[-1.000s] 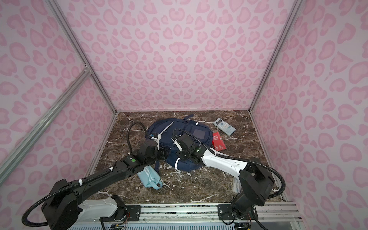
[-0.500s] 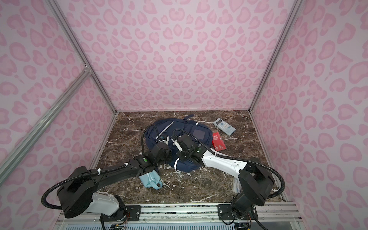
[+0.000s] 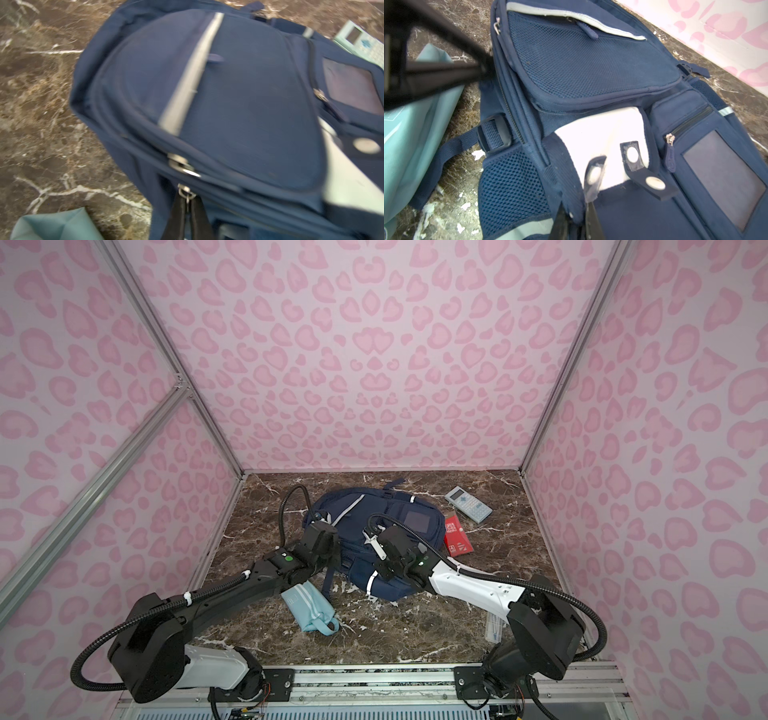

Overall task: Pack books, pencil case, and school supplies into a backpack
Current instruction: Unzip the student bag at the center of the table.

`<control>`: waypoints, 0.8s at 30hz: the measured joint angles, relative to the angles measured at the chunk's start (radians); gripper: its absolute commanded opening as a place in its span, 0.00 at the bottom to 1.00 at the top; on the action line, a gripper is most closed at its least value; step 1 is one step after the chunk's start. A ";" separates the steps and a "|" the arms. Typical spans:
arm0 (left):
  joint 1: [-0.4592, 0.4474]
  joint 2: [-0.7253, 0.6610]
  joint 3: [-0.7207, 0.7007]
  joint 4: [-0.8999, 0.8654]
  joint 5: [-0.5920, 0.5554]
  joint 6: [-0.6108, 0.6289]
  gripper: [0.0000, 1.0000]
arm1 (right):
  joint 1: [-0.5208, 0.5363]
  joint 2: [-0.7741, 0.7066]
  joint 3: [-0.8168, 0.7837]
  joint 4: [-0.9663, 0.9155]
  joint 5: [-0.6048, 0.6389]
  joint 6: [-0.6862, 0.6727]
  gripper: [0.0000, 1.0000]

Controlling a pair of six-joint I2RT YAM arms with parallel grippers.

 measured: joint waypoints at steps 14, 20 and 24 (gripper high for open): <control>0.053 -0.231 -0.077 -0.061 0.190 -0.014 0.03 | 0.018 -0.044 -0.010 -0.043 0.132 0.013 0.79; -0.054 -0.226 -0.041 -0.081 0.275 -0.053 0.03 | 0.183 -0.122 -0.067 0.071 0.153 -0.085 0.85; -0.069 -0.227 -0.031 -0.079 0.313 -0.074 0.03 | 0.189 -0.020 -0.006 0.120 0.160 -0.162 0.78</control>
